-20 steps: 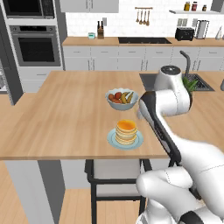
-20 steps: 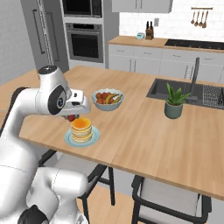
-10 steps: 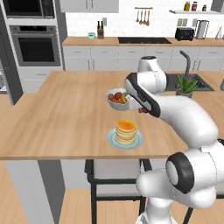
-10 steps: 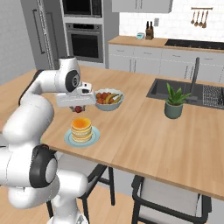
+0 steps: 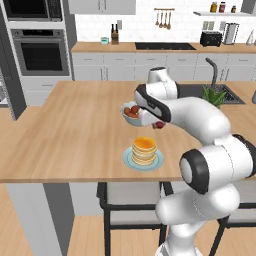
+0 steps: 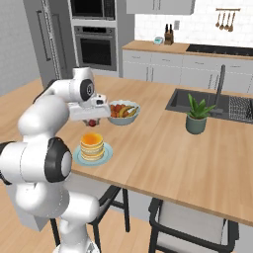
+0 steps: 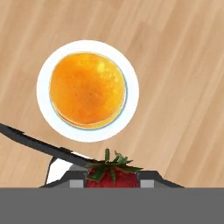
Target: Take the strawberry from the fridge and place it on top of the pancake, located on the dining counter.
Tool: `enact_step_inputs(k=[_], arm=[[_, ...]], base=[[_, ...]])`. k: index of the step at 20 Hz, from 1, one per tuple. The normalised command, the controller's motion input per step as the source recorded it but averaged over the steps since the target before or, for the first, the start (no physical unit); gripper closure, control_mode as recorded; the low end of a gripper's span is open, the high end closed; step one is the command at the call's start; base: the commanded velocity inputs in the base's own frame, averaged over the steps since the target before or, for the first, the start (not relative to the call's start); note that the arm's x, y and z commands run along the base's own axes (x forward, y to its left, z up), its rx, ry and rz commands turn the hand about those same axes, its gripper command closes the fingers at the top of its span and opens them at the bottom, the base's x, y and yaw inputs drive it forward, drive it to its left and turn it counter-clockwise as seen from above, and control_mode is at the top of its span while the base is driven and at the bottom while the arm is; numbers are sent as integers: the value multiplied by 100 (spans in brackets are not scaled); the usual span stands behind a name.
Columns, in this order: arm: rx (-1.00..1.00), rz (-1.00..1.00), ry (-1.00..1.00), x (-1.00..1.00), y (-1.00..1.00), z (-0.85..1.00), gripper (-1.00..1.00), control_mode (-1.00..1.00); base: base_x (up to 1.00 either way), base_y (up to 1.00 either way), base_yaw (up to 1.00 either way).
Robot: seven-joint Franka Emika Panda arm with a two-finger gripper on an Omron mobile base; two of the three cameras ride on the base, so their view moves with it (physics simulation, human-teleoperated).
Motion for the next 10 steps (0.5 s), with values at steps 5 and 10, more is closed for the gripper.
enact_step_inputs(k=[5, 10], arm=[[-3, 0, -7, 1, 13, -36, 100, -100], [0, 0, 0, 0, 30, -23, 100, -100]], base=[[0, 0, 0], [0, 0, 0]])
